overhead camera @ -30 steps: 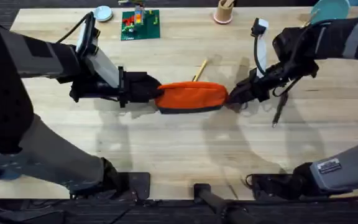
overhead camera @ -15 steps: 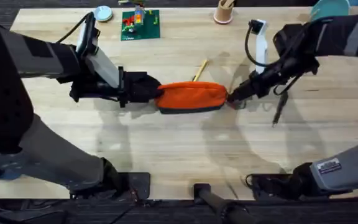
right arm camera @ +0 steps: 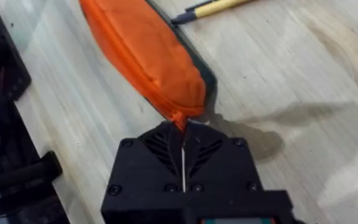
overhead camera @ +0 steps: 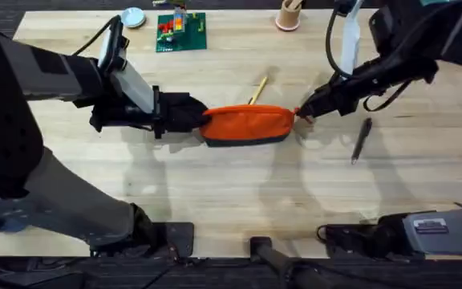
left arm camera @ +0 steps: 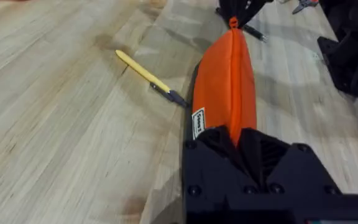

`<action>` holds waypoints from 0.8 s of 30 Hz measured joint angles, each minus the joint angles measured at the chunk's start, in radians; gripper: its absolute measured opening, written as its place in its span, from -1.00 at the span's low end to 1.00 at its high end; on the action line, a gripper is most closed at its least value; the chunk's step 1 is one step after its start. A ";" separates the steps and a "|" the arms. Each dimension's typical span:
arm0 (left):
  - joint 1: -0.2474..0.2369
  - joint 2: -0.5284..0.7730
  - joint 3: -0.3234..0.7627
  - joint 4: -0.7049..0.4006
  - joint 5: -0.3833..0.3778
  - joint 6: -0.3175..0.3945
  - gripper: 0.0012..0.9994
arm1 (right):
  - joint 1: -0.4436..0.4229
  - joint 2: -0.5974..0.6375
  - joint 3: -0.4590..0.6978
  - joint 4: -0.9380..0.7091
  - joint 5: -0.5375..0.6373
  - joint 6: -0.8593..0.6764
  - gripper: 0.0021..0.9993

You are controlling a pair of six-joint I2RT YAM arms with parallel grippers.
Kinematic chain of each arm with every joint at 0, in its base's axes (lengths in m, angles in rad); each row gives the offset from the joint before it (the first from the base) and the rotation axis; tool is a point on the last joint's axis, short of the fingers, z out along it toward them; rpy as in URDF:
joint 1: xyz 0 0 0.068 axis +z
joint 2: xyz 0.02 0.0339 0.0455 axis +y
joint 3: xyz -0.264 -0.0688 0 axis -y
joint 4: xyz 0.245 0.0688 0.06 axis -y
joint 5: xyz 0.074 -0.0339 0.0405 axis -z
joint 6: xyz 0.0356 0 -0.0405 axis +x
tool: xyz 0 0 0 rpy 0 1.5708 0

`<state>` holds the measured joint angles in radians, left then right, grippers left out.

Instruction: Unzip the bag, pick up the pens from the table one at a time and place them inside, then zip the bag closed.

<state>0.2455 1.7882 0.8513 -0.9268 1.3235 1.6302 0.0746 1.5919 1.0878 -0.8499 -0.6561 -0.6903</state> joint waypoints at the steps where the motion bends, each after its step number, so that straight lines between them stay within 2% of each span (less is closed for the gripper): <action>1: 0.000 0.000 0.000 0.000 0.000 0.000 -0.92 | 0.005 -0.014 0.000 -0.003 0.003 0.000 -0.94; 11: 0.000 0.000 0.000 0.000 0.000 0.000 -0.92 | 0.067 -0.118 0.000 -0.014 0.016 0.034 -0.94; 14: 0.000 0.000 0.000 0.000 -0.002 0.000 -0.92 | 0.140 -0.119 0.003 -0.007 0.021 0.057 -0.94; 24: 0.000 0.000 0.000 0.000 -0.003 0.000 -0.92 | 0.270 -0.119 0.004 0.083 0.031 0.146 -0.94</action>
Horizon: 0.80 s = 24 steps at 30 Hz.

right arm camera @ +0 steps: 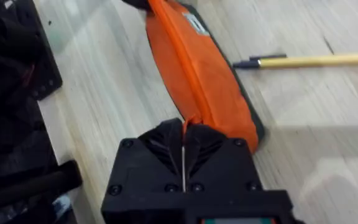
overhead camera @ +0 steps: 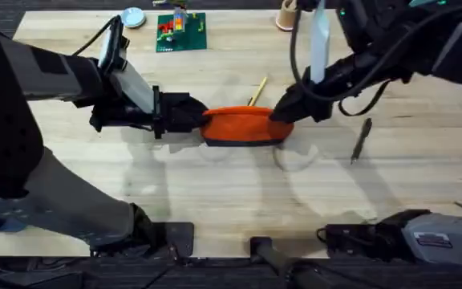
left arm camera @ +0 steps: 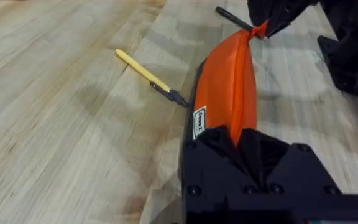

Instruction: Unzip the bag, pick up the pens from the table one at a time and place them inside, then zip the bag closed.

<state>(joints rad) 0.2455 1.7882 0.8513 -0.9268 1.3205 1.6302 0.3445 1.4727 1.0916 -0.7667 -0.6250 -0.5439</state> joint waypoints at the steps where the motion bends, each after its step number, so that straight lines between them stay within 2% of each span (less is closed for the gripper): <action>1: 0.000 0.000 0.000 0.000 0.000 0.000 -0.92 | 0.010 0.000 0.000 0.011 0.000 0.007 -0.94; 9: 0.000 0.000 0.000 0.000 0.000 0.000 -0.92 | 0.075 0.002 0.000 0.112 0.004 0.074 -0.94; 24: 0.000 0.000 0.000 0.000 0.000 0.000 -0.92 | 0.228 0.079 0.000 0.356 0.011 0.235 -0.94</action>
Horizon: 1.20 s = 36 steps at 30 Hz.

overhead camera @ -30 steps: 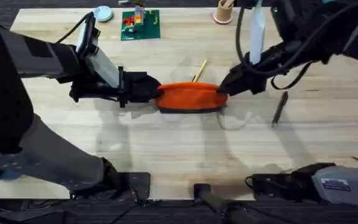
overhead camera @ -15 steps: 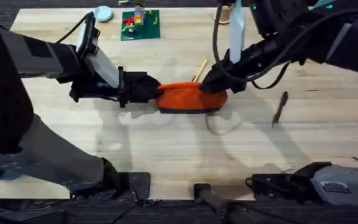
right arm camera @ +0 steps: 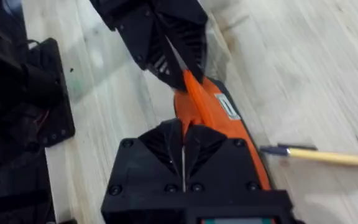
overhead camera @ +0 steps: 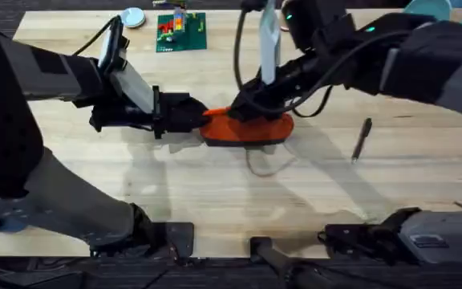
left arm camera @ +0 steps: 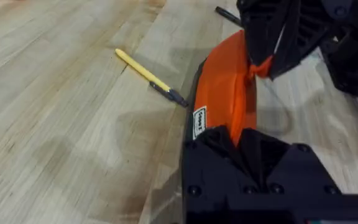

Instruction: Unzip the bag, pick up the pens from the table one at a time and place them inside, then zip the bag closed.

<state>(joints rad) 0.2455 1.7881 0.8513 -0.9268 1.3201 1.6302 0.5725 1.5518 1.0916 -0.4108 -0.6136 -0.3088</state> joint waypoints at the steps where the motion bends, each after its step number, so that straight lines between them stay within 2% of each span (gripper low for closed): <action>1: 0.000 0.000 0.000 0.000 0.000 0.000 -0.92 | 0.008 0.006 0.000 0.014 0.000 0.010 -0.94; 18: 0.000 0.000 0.000 0.000 0.000 0.000 -0.92 | 0.076 0.034 0.000 0.148 0.023 0.116 -0.94; 36: 0.000 0.000 0.000 -0.001 0.000 0.000 -0.92 | 0.084 0.041 0.000 0.133 0.021 0.131 -0.94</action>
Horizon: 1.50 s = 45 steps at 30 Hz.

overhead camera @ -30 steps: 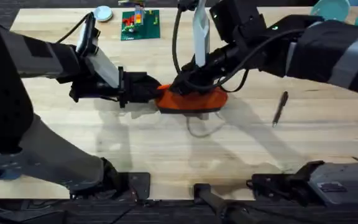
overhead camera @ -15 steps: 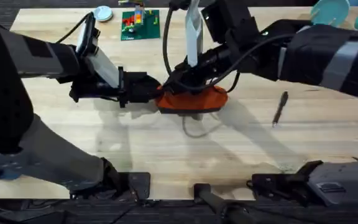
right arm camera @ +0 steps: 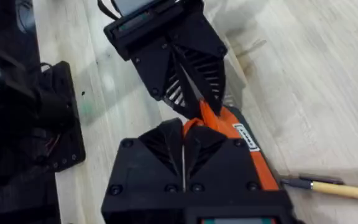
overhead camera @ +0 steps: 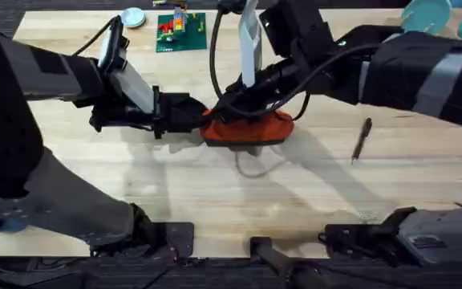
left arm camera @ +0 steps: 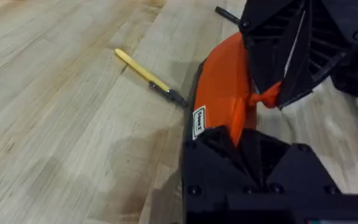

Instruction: Unzip the bag, pick up the pens from the table one at a time and place them inside, then zip the bag closed.

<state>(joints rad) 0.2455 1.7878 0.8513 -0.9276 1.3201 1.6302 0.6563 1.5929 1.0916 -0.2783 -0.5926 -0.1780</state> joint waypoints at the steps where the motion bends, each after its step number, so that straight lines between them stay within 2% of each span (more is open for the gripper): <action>1: 0.000 0.000 0.000 0.000 0.000 0.000 -0.92 | 0.000 0.000 0.000 -0.001 -0.001 0.000 -0.94; 8: 0.000 0.000 0.000 0.000 0.000 0.000 -0.92 | 0.000 0.000 0.000 -0.003 -0.003 0.002 -0.92; 11: 0.000 0.000 0.000 0.000 0.000 0.000 -0.92 | 0.002 0.000 0.000 0.002 -0.017 0.007 -0.71; 19: -0.001 0.000 0.000 0.001 0.000 0.000 -0.91 | 0.018 0.000 0.003 0.008 -0.057 0.013 -0.33; 22: -0.001 0.000 0.000 0.001 0.000 0.000 -0.92 | 0.018 0.000 0.003 0.008 -0.059 0.014 0.01; 23: -0.001 0.000 0.000 0.002 0.000 0.000 -0.92 | 0.018 0.000 0.003 0.008 -0.059 0.015 0.24; 25: -0.001 0.000 0.000 0.001 0.000 0.000 -0.92 | 0.018 0.000 0.003 0.009 -0.060 0.014 0.82; 26: -0.001 0.000 0.000 0.002 0.000 0.000 -0.92 | 0.018 0.000 0.004 0.010 -0.060 0.013 0.94; 31: -0.001 0.000 0.000 0.002 0.000 0.000 -0.92 | 0.018 -0.011 0.004 0.008 -0.062 0.014 0.99; 40: -0.001 0.000 0.000 0.002 0.000 0.000 -0.92 | 0.006 -0.113 0.005 0.009 -0.062 0.014 0.99; 45: -0.001 0.000 0.000 0.002 0.000 -0.001 -0.68 | -0.018 -0.143 0.005 -0.016 -0.017 0.014 0.99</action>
<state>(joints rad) 0.2443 1.7882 0.8513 -0.9254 1.3203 1.6297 0.6387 1.4495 1.0969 -0.2938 -0.6098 -0.1636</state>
